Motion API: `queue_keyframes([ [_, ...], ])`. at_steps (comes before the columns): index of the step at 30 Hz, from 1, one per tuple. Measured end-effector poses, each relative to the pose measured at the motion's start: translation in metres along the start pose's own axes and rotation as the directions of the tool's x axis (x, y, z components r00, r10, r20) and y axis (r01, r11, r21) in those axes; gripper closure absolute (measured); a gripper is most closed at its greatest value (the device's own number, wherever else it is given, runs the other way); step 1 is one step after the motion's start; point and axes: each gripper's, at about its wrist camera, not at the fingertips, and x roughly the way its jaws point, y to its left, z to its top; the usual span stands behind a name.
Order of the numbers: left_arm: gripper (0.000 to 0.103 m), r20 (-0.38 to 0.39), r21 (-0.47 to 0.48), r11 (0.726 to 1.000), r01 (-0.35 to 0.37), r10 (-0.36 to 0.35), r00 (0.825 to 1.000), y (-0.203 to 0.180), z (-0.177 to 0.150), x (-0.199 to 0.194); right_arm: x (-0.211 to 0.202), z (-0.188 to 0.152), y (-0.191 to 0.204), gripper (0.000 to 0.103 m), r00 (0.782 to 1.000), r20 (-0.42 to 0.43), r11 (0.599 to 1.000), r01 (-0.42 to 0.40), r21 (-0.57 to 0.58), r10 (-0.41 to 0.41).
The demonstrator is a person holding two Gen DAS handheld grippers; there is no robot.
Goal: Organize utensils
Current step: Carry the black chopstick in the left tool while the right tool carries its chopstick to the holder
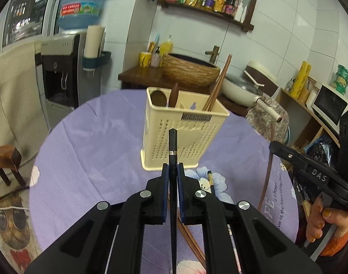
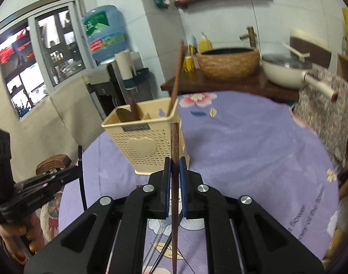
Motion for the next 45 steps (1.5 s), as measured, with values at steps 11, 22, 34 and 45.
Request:
queue_keyframes([
  [11, 0.096, 0.044, 0.064, 0.998, 0.019, -0.022, 0.999, -0.004, 0.015, -0.03, -0.051, 0.011, 0.0, 0.095, 0.999, 0.038, 0.998, -0.013, -0.069, 0.016],
  [22, 0.096, 0.069, 0.081, 0.996, 0.028, -0.034, 0.997, -0.002, 0.021, -0.042, -0.057, 0.014, 0.006, 0.095, 0.999, 0.049, 0.996, -0.016, -0.091, 0.02],
  [34, 0.096, 0.124, 0.129, 0.991, 0.038, -0.054, 0.991, -0.012, 0.056, -0.059, -0.064, 0.05, 0.019, 0.095, 0.996, 0.067, 0.992, -0.043, -0.119, 0.051],
  [45, 0.096, 0.221, 0.13, 0.991, 0.043, -0.071, 0.973, -0.028, 0.138, -0.082, -0.08, 0.134, 0.044, 0.095, 0.981, 0.175, 0.992, -0.066, -0.107, 0.084],
])
